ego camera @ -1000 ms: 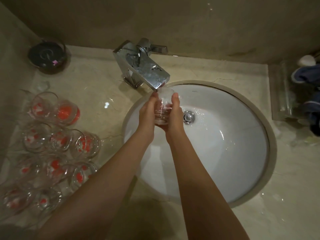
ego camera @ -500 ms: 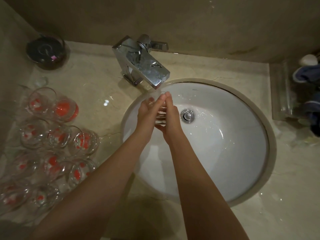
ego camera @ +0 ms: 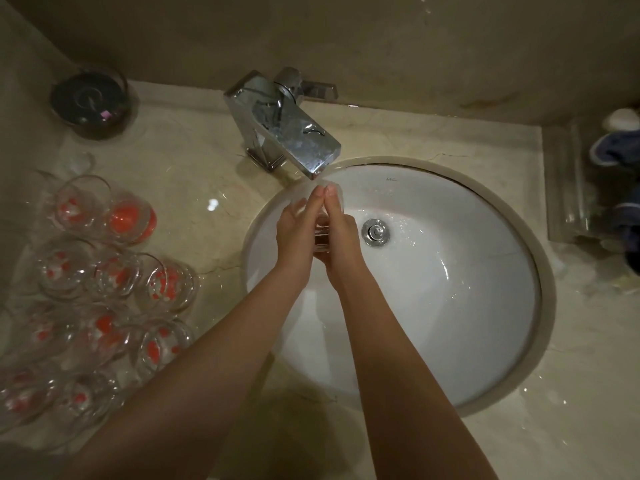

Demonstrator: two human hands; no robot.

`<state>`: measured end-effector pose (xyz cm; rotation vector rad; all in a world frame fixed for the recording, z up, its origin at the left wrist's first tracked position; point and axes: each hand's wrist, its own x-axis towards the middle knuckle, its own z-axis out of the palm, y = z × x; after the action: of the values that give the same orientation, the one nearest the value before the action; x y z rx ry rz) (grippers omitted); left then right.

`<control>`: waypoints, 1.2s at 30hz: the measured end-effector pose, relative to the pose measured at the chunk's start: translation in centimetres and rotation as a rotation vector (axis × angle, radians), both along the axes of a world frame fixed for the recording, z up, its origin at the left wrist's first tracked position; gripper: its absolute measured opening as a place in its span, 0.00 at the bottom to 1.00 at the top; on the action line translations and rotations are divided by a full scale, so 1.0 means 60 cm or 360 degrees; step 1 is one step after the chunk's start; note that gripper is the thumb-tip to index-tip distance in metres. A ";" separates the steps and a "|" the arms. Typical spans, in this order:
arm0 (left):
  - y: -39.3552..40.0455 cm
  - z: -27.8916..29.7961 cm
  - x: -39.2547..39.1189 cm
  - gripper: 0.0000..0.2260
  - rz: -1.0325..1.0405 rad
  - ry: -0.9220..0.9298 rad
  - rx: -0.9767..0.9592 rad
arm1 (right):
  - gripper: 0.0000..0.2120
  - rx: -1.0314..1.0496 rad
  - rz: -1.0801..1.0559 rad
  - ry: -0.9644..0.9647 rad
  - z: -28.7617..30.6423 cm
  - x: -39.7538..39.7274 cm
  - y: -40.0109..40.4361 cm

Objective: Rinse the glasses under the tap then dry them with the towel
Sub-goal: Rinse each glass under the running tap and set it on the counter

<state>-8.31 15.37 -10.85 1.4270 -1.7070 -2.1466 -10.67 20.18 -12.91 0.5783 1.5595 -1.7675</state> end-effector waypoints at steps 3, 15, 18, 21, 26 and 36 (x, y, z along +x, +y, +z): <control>-0.003 -0.006 -0.003 0.25 0.0010 0.0037 0.0068 | 0.51 -0.0066 -0.0065 -0.0035 -0.002 -0.005 0.003; -0.013 -0.010 0.001 0.36 0.0006 0.0051 0.0007 | 0.37 -0.0134 -0.0086 -0.0040 0.002 -0.003 0.004; -0.010 -0.009 -0.002 0.43 -0.0010 0.0063 0.0016 | 0.28 -0.0206 -0.0110 -0.0055 0.004 -0.004 0.004; -0.009 -0.004 -0.001 0.40 -0.0006 0.0103 0.0057 | 0.34 -0.0155 -0.0006 0.0035 0.007 -0.004 0.003; -0.018 0.005 0.000 0.37 -0.0011 0.0190 0.0173 | 0.31 -0.0169 -0.0110 0.0052 0.017 -0.004 0.005; -0.025 0.009 0.011 0.35 -0.0073 0.0204 0.0248 | 0.31 -0.0150 -0.0029 -0.0071 0.030 0.000 0.017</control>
<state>-7.64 13.88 -10.30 1.2620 -1.5747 -2.3856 -10.67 21.21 -11.12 0.5836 1.4364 -1.8190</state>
